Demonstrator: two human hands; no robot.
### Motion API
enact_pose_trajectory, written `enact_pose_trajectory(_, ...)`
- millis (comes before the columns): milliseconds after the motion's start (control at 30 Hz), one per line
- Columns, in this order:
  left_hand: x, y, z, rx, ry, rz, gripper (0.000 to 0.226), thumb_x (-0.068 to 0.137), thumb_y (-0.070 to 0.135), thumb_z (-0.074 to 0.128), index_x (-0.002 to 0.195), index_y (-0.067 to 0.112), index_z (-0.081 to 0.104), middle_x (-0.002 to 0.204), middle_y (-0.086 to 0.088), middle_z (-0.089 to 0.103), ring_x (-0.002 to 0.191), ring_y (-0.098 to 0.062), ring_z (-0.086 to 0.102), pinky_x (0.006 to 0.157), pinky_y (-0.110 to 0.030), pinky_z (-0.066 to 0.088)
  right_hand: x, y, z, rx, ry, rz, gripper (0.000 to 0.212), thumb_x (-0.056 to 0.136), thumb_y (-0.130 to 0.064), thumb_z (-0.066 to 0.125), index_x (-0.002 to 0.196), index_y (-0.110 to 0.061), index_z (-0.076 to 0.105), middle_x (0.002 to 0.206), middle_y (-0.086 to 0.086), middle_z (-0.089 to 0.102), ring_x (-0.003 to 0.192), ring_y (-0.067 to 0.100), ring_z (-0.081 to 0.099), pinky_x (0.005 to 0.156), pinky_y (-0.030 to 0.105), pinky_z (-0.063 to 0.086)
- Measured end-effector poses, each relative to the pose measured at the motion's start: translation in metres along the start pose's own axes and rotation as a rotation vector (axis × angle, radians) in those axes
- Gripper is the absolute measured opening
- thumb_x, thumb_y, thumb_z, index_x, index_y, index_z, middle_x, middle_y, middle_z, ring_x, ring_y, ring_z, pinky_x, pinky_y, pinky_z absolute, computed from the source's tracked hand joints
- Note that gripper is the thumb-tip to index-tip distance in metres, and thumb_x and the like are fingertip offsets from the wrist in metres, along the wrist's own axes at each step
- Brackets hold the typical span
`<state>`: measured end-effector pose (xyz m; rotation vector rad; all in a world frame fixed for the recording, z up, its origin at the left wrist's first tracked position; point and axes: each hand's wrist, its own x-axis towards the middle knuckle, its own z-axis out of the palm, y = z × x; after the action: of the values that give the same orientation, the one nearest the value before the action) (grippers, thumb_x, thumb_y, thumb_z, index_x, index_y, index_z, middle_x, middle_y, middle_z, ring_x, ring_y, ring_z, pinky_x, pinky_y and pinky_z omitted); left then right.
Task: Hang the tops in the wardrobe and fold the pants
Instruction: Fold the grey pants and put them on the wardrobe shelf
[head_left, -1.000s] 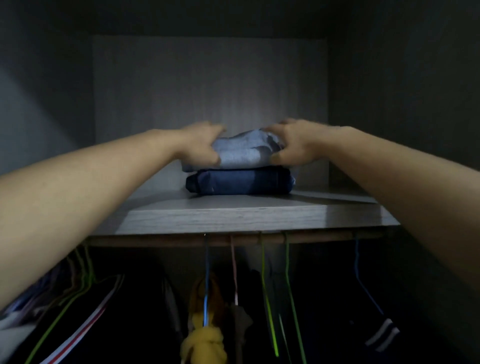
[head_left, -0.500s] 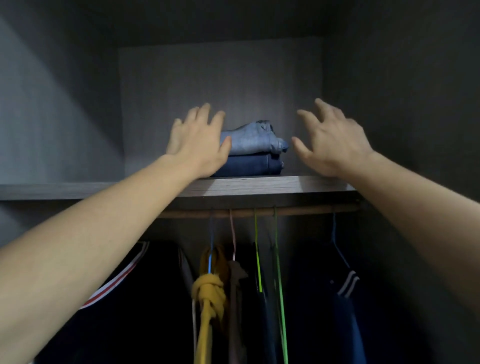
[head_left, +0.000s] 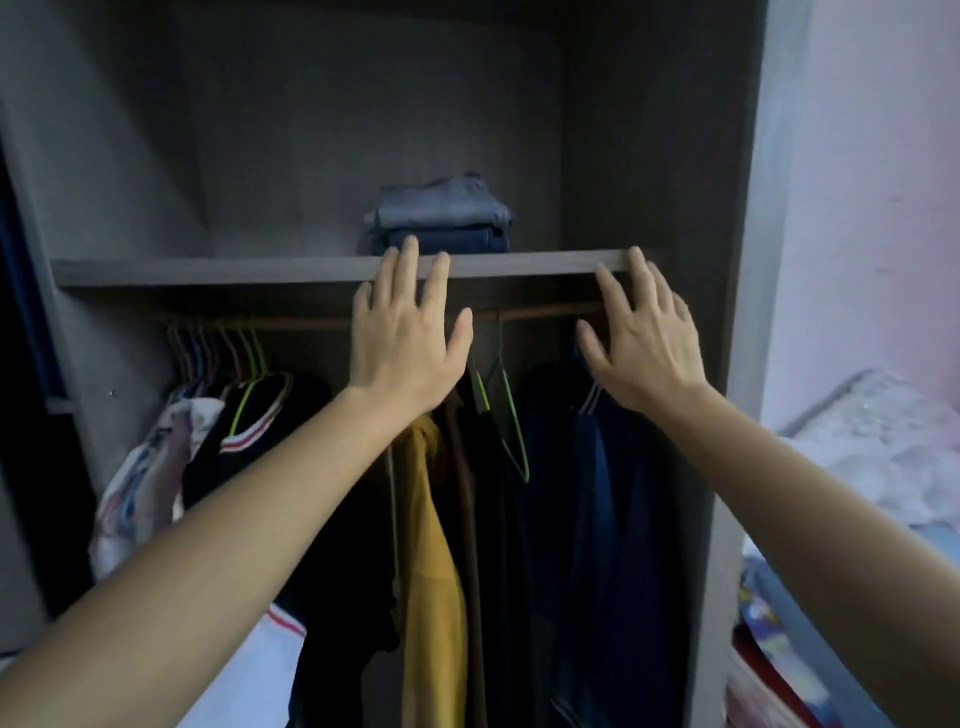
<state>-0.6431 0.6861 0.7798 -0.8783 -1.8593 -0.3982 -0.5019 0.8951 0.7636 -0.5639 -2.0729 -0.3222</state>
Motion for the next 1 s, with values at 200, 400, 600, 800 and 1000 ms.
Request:
enact_pose_trajectory(200, -0.115, 0.031, 0.010, -0.178, -0.187, -0.015, 0.067, 0.097, 0.051, 0.033, 0.150, 0.011, 0.032, 0.157, -0.020, 0.026, 0.144, -0.036, 0.026, 0.108, -0.053, 0.034, -0.127, -0.007, -0.016, -0.104, -0.217, 0.022, 0.071, 0.095, -0.047, 0.047, 0.155, -0.016, 0.025, 0.162, 0.022, 0.015, 0.146, 0.039, 0.025, 0.113, 0.049, 0.033)
enact_pose_trajectory(400, -0.142, 0.118, -0.015, -0.325, -0.248, 0.071, 0.066, 0.098, 0.051, 0.031, 0.151, 0.011, 0.028, 0.158, -0.019, 0.022, 0.146, -0.034, 0.022, 0.111, -0.053, 0.032, -0.209, 0.060, -0.083, -0.243, -0.315, 0.148, 0.071, 0.097, -0.051, 0.041, 0.156, -0.018, 0.021, 0.162, 0.021, 0.013, 0.147, 0.039, 0.023, 0.115, 0.051, 0.028)
enact_pose_trajectory(600, -0.150, 0.265, -0.054, -0.498, -0.246, 0.237, 0.065, 0.096, 0.047, 0.035, 0.149, 0.010, 0.030, 0.158, -0.021, 0.022, 0.146, -0.036, 0.021, 0.112, -0.057, 0.028, -0.293, 0.163, -0.178, -0.350, -0.299, 0.311, 0.073, 0.095, -0.050, 0.046, 0.157, -0.018, 0.021, 0.163, 0.020, 0.010, 0.148, 0.037, 0.020, 0.118, 0.050, 0.026)
enact_pose_trajectory(800, -0.180, 0.478, -0.101, -0.740, -0.271, 0.406, 0.067, 0.092, 0.045, 0.038, 0.149, 0.009, 0.031, 0.158, -0.020, 0.021, 0.145, -0.036, 0.022, 0.111, -0.057, 0.028, -0.416, 0.292, -0.293, -0.505, -0.330, 0.515, 0.074, 0.094, -0.048, 0.048, 0.157, -0.018, 0.021, 0.164, 0.019, 0.008, 0.149, 0.036, 0.019, 0.118, 0.051, 0.027)
enact_pose_trajectory(1000, -0.245, 0.699, -0.177, -0.923, -0.364, 0.633, 0.070, 0.092, 0.044, 0.045, 0.151, 0.011, 0.028, 0.159, -0.020, 0.019, 0.145, -0.036, 0.021, 0.111, -0.059, 0.026, -0.562, 0.416, -0.429, -0.733, -0.418, 0.873, 0.078, 0.095, -0.046, 0.049, 0.157, -0.013, 0.016, 0.162, 0.023, 0.009, 0.147, 0.039, 0.021, 0.115, 0.051, 0.027)
